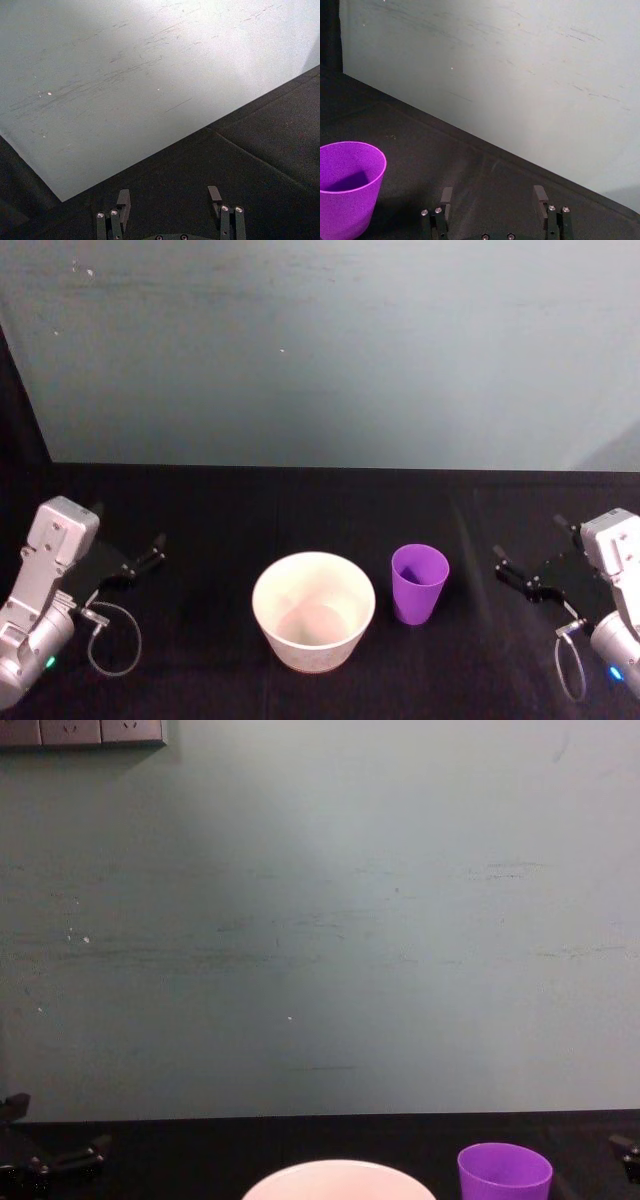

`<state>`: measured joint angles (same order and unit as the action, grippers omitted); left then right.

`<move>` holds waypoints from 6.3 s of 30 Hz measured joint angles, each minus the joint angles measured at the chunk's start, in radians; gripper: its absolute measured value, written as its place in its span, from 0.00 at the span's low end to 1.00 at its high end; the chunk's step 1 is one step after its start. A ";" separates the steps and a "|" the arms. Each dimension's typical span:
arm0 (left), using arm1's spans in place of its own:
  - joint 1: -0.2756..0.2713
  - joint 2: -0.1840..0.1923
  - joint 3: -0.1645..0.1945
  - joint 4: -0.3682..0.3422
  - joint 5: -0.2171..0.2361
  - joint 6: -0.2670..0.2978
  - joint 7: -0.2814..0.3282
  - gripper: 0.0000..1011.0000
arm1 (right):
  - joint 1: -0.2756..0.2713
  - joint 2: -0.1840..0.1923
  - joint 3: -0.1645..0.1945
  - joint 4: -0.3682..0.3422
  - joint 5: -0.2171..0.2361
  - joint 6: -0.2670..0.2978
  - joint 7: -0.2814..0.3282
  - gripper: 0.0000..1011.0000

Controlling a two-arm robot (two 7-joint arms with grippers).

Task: Pick up the cup and pour the mung beans from the cup into the bowl.

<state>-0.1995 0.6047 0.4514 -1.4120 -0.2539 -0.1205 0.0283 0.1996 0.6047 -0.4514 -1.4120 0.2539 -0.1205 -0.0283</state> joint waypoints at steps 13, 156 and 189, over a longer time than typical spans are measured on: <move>0.000 0.000 0.000 0.000 0.000 0.000 0.000 0.99 | 0.000 0.000 0.000 0.000 0.000 0.000 0.000 0.99; 0.000 0.000 0.000 0.000 0.000 0.000 0.000 0.99 | 0.017 -0.223 0.044 0.171 0.108 -0.130 0.424 0.72; 0.000 0.000 0.000 0.000 0.000 0.000 0.000 0.99 | -0.051 -0.211 0.147 -0.019 0.111 -0.041 0.428 0.72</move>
<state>-0.1995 0.6047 0.4514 -1.4120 -0.2539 -0.1205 0.0283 0.1482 0.3938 -0.3043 -1.4310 0.3650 -0.1619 0.4002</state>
